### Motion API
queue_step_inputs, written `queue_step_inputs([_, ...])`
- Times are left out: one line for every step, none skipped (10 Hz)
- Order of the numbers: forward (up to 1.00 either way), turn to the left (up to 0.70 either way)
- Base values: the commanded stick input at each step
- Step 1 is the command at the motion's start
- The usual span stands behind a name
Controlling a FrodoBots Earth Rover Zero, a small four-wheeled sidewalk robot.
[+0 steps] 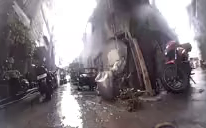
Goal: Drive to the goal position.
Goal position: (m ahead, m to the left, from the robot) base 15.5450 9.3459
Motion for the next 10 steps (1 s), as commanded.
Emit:
queue_step_inputs([0.0, 0.0])
queue_step_inputs([0.0, 0.0])
queue_step_inputs([0.0, 0.76])
queue_step_inputs([0.0, 1.0])
queue_step_inputs([0.0, 1.0])
queue_step_inputs([0.0, 0.19])
queue_step_inputs([0.0, 0.0])
queue_step_inputs([0.0, 0.0])
queue_step_inputs([0.0, 0.69])
queue_step_inputs([0.0, 1.0])
